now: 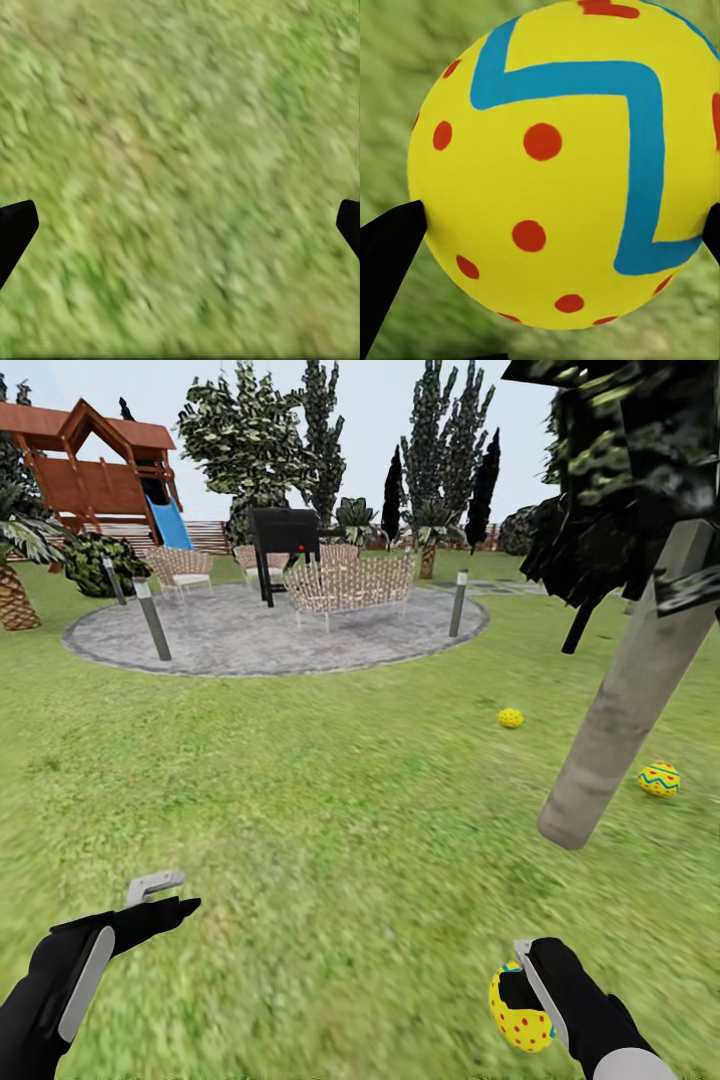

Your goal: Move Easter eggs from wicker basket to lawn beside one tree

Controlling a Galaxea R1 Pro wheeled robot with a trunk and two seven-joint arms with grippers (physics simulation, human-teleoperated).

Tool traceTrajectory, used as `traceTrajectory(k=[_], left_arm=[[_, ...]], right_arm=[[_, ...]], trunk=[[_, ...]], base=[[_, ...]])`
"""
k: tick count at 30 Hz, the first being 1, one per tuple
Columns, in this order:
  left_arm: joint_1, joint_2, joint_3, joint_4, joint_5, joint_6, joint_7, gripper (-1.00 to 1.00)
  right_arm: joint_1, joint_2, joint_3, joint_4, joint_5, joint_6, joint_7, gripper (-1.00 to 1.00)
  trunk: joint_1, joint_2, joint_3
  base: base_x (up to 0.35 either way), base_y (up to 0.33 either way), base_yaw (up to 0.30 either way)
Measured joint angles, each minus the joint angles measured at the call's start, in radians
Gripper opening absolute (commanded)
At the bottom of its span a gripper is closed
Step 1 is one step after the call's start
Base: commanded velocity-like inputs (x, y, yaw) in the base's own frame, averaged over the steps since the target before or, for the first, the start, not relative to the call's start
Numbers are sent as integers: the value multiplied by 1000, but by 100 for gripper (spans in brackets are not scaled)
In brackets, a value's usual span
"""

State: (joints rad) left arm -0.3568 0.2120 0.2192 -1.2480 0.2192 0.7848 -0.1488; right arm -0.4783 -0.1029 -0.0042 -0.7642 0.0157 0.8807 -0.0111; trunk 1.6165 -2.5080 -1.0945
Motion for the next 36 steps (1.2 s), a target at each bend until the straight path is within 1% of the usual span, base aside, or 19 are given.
traceTrajectory(k=[34, 36], left_arm=[[0, -1, 0, 0, 0, 0, 0, 100], [0, -2, 0, 0, 0, 0, 0, 100]], right_arm=[[0, 0, 0, -3, 0, 0, -2, -100], [0, 0, 0, -3, 0, 0, -2, -100]], trunk=[[15, -8, -132], [15, -8, -132]], base=[[0, 0, 0], [0, 0, 0]])
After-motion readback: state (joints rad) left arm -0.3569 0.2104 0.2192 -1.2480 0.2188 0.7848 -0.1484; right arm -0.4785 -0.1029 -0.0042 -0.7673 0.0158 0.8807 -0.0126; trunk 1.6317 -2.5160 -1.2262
